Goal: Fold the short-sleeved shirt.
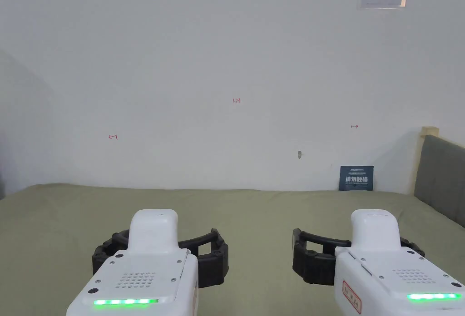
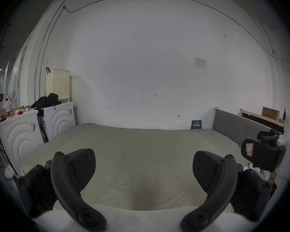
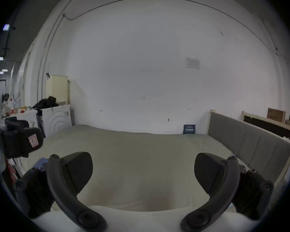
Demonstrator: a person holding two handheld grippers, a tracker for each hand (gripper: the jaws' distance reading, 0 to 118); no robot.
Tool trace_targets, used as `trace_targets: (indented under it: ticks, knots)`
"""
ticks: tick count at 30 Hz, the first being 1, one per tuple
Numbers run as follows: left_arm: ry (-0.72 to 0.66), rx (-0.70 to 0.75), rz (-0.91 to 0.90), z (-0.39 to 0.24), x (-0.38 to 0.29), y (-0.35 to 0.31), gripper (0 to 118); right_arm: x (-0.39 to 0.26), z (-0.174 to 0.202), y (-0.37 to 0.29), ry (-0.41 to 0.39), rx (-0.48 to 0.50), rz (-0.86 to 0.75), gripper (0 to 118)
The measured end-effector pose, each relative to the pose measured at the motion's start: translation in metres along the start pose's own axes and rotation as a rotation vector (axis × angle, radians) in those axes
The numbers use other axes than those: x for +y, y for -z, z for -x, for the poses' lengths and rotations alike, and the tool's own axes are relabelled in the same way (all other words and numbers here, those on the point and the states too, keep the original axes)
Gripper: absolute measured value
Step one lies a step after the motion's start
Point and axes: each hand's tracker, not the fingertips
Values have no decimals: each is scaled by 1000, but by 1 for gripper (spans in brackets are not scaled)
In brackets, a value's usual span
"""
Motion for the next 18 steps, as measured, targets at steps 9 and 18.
trace_targets:
  ticks: [9,18]
  knots:
    - [2,-33,15,-1,-1,2,118,-7,15,2,-144,-156,-35,118]
    - [0,-46,24,-3,-2,1,118,2,14,3,-100,-111,5,118]
